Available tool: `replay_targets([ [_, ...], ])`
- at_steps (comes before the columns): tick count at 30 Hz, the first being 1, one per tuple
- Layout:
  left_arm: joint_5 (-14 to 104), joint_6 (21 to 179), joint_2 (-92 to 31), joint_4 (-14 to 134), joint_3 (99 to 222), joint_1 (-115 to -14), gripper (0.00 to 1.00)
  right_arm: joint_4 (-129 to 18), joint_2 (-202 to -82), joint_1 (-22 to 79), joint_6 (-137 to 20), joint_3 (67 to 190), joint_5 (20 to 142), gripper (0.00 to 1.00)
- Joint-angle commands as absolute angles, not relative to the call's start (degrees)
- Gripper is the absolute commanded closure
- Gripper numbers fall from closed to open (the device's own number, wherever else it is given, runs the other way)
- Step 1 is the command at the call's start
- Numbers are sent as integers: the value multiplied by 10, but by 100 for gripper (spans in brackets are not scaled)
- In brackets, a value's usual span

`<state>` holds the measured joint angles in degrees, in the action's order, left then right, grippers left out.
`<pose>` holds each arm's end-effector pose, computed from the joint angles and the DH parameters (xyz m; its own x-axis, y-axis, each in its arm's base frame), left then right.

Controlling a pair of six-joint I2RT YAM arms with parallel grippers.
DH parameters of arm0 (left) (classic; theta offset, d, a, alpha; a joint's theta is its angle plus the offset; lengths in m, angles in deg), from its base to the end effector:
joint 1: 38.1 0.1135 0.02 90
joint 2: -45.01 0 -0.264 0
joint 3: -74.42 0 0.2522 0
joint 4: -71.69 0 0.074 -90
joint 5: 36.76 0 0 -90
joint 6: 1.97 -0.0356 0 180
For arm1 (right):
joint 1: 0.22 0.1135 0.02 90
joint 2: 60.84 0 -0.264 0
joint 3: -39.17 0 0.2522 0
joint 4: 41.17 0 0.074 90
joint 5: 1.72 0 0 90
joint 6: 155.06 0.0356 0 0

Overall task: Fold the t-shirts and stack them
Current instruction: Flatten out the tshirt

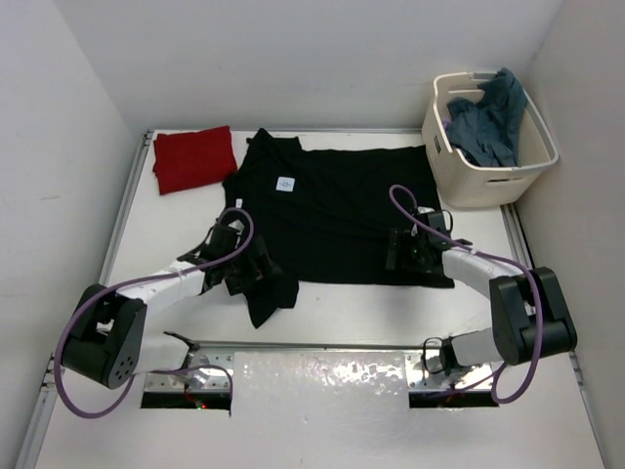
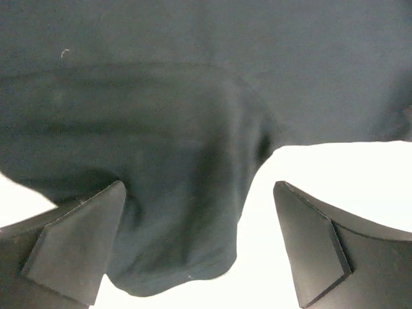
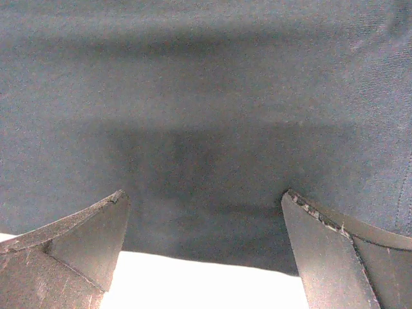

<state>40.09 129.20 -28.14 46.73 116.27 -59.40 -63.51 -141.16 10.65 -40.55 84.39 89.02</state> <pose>0.2014 -0.0872 0.1448 -0.8936 -0.3396 -0.2936 -0.1551 0.8472 -0.5080 0.2367 0.0450 0.1364 -0.8285 0.2633 -0.4942 0.1780 0.9606 0.2134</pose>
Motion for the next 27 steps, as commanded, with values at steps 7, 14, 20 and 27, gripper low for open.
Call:
replay_targets([
  [7, 457, 1316, -336, 450, 1163, -588, 0, -623, -1443, 100, -379, 830, 882, 1],
  [14, 638, 1316, -362, 217, 1261, -571, 0, -653, -1403, 100, -403, 834, 903, 1],
  [20, 665, 1287, -360, 194, 1317, -573, 0, -652, -1390, 100, -414, 845, 892, 1],
  [27, 590, 1311, -251, 151, 1316, -589, 0, -689, -1320, 100, -407, 883, 897, 1],
])
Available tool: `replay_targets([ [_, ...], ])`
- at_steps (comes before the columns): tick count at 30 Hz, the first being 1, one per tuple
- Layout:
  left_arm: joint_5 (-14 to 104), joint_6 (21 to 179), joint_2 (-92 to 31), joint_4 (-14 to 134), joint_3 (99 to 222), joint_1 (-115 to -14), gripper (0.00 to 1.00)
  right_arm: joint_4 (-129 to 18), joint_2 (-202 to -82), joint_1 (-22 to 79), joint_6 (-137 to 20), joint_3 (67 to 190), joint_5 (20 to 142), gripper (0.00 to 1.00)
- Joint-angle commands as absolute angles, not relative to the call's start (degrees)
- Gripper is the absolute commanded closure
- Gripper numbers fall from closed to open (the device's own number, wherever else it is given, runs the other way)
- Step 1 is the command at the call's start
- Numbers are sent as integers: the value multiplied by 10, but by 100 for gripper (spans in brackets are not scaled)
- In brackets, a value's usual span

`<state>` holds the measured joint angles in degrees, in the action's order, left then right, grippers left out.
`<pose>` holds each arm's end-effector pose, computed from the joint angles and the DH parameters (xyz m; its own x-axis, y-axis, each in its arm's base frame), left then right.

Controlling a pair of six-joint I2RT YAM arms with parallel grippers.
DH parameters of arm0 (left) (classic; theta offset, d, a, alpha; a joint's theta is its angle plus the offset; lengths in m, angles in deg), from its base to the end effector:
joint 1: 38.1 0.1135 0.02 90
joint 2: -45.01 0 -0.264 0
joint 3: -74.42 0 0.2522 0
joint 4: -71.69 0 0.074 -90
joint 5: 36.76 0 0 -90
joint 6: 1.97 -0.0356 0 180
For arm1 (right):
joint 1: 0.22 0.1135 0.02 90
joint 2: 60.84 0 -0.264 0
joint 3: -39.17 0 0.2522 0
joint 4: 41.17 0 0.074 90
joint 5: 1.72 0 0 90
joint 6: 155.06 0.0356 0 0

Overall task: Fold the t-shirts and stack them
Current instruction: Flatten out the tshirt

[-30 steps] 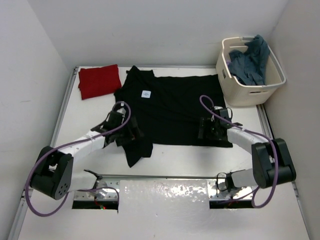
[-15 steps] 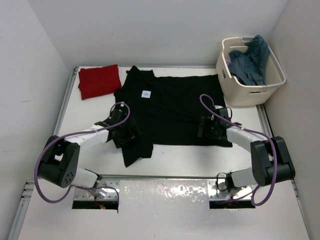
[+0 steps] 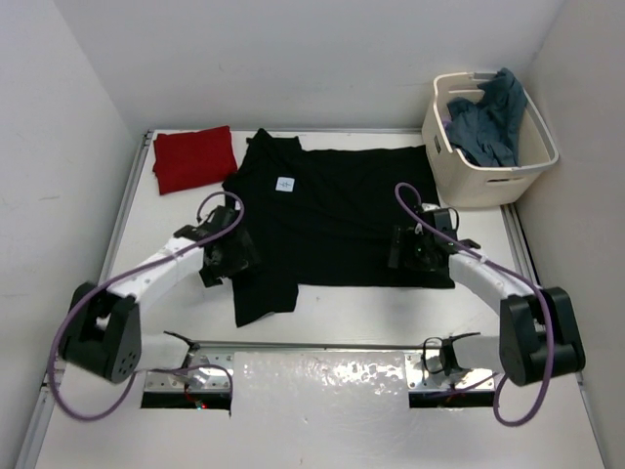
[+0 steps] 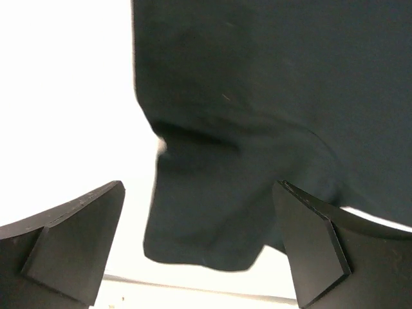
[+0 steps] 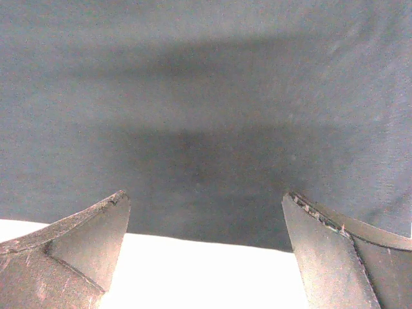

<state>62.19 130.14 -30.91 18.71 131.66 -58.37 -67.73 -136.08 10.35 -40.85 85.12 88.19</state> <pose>0.2168 -0.0742 0.1852 -0.8593 -0.3888 -0.3325 -0.3773 0.9205 -0.1014 0.2302 0.0430 0.1547 -0.8176 0.2646 -0.5115 0.1655 0.9587 0.2314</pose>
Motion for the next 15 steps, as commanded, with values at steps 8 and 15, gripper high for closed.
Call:
replay_targets([
  [8, 514, 1386, -159, 63, 1207, -595, 0, -745, -1266, 71, -359, 865, 991, 1],
  [15, 483, 1382, -196, 103, 1171, -600, 5, -769, -1263, 44, -356, 861, 1020, 1],
])
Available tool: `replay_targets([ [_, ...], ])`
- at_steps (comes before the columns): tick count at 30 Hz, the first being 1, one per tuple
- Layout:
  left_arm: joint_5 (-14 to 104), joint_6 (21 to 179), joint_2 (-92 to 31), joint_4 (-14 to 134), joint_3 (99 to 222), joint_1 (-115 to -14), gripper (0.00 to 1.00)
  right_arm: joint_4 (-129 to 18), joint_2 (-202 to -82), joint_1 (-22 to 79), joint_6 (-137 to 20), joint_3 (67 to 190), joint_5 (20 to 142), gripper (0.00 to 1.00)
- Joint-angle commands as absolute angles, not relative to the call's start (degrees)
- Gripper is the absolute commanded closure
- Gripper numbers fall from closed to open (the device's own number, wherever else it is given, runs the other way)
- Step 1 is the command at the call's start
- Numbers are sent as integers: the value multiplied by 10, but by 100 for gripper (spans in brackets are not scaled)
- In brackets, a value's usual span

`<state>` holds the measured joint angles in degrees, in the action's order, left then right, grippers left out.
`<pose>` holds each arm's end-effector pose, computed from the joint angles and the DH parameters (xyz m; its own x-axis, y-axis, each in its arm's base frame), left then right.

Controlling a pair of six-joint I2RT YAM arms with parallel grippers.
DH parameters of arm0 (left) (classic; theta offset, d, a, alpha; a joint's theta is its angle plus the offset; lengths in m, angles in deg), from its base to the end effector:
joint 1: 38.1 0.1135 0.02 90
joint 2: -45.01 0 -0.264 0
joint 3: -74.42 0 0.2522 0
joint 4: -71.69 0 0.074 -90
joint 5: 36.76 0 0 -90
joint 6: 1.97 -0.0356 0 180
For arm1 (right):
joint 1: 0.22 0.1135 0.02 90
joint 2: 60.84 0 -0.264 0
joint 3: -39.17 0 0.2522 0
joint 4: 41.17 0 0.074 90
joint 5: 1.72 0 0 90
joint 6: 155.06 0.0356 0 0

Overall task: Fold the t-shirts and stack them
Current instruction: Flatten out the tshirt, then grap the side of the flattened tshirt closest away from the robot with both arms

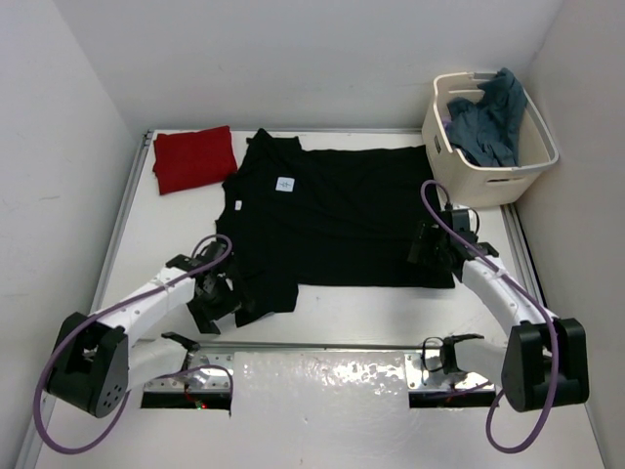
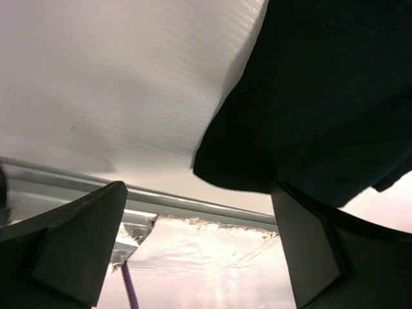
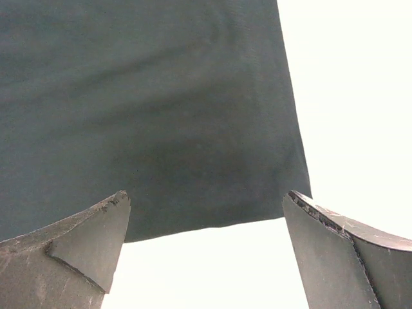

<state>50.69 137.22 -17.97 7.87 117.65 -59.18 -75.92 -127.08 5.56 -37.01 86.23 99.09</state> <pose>0.1391 -0.0553 0.1546 -0.8815 -0.4706 -0.0397 -0.4639 0.8786 -0.1137 0.2156 0.0151 0.1842 -0.7046 0.3929 -0.5909 0.3878 0.9106 0.1431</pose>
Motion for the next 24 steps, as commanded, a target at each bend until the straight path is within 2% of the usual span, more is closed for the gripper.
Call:
replay_targets([
  [1, 478, 1382, -203, 112, 1167, -601, 7, -768, -1265, 43, -356, 860, 1022, 1],
  [7, 479, 1375, -257, 173, 1147, -611, 24, -766, -1268, 28, -352, 853, 1030, 1],
  [11, 504, 1365, -294, 173, 1164, -615, 42, -772, -1269, 24, -352, 847, 1034, 1],
  [12, 504, 1365, -301, 189, 1164, -617, 53, -773, -1269, 22, -352, 845, 1037, 1],
  [16, 495, 1347, -334, 215, 1174, -617, 81, -769, -1268, 0, -355, 826, 1002, 1],
  [17, 495, 1341, -342, 217, 1181, -617, 94, -767, -1269, -19, -357, 822, 990, 1],
  [18, 497, 1332, -354, 217, 1188, -617, 100, -759, -1271, -35, -356, 813, 973, 1],
  [24, 495, 1313, -360, 207, 1200, -619, 100, -699, -1298, -63, -343, 789, 919, 1],
])
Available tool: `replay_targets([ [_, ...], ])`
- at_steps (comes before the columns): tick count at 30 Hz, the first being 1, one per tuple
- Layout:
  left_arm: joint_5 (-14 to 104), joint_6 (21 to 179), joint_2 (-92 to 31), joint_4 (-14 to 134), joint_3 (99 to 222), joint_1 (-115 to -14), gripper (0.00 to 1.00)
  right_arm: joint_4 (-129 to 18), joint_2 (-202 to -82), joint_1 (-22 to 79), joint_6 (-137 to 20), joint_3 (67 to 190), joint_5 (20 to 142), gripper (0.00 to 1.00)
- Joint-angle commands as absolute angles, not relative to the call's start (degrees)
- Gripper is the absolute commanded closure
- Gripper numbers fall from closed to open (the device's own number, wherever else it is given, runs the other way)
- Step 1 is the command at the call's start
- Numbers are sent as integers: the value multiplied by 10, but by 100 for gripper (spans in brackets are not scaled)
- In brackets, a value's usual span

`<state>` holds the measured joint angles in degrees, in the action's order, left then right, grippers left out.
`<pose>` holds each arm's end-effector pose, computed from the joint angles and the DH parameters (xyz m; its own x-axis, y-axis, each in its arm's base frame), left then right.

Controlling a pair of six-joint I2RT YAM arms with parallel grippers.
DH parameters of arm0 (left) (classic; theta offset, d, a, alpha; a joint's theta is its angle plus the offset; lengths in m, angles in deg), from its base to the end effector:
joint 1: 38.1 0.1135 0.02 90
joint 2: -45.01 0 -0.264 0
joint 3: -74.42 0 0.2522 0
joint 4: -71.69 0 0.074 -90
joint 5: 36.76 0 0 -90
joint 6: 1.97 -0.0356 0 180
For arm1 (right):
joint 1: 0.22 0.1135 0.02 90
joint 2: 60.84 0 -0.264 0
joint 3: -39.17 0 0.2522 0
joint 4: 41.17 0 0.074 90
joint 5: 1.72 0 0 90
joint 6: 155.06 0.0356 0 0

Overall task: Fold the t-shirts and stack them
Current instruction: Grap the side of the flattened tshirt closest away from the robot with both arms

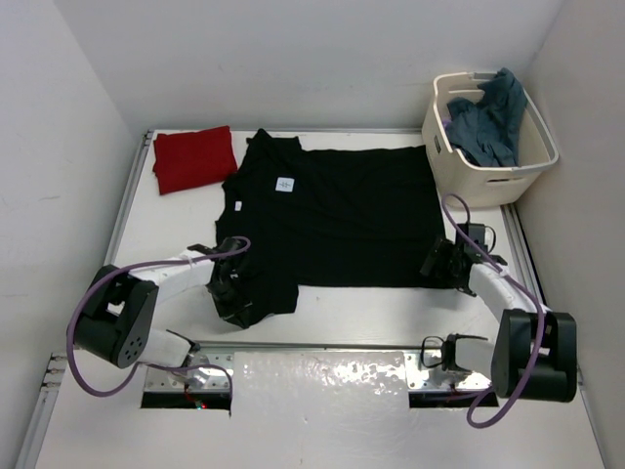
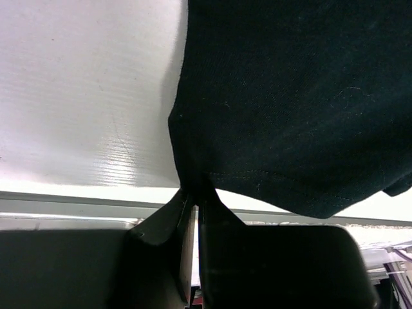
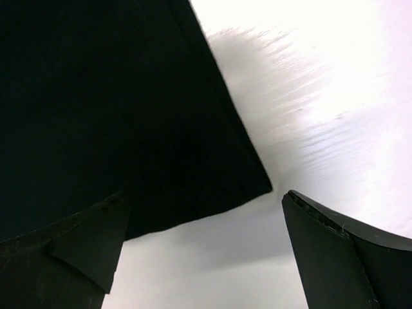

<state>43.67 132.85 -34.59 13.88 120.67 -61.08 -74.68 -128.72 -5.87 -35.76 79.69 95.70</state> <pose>0.1641 -0.0760 0.1254 -0.9221 -0.3640 0.1315 -0.3779 0.9200 -0.1036 0.1964 -0.0240 0.1467 -0.6797 0.5549 -0.4797 0.5651 0.8131 0.1399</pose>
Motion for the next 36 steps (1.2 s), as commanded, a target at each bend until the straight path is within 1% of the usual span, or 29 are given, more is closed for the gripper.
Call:
replay_targets([
  [1, 493, 1312, -358, 203, 1198, -619, 100, -694, -1304, -64, -340, 783, 926, 1],
  [9, 456, 1305, -356, 197, 1174, -621, 100, -577, -1341, -85, -291, 722, 937, 6],
  [12, 462, 1298, -356, 187, 1179, -621, 100, -568, -1348, -87, -281, 713, 946, 11],
  [13, 463, 1295, -356, 181, 1181, -620, 100, -575, -1348, -89, -275, 712, 945, 18],
  [16, 464, 1286, -356, 167, 1202, -621, 100, -584, -1328, -90, -272, 705, 929, 32],
  [17, 460, 1284, -355, 165, 1209, -621, 100, -589, -1320, -90, -269, 702, 930, 46],
  [19, 457, 1285, -346, 160, 1219, -622, 100, -605, -1285, -90, -265, 692, 937, 60],
  [21, 454, 1287, -334, 146, 1218, -622, 100, -619, -1253, -90, -262, 684, 957, 98],
  [22, 452, 1289, -330, 134, 1215, -622, 100, -647, -1245, -90, -262, 685, 965, 100],
  [24, 435, 1286, -323, 123, 1208, -623, 100, -667, -1238, -90, -270, 690, 965, 100],
  [27, 444, 1279, -309, 81, 1197, -624, 100, -715, -1230, -89, -282, 691, 930, 100],
  [28, 428, 1271, -306, 75, 1196, -626, 100, -730, -1225, -90, -285, 695, 932, 100],
  [31, 424, 1276, -288, 53, 1213, -660, 100, -811, -1199, -89, -307, 716, 975, 100],
  [33, 429, 1271, -286, 43, 1221, -664, 100, -858, -1182, -90, -318, 725, 986, 100],
  [36, 433, 1263, -286, 50, 1246, -664, 100, -867, -1154, -89, -330, 732, 968, 100],
])
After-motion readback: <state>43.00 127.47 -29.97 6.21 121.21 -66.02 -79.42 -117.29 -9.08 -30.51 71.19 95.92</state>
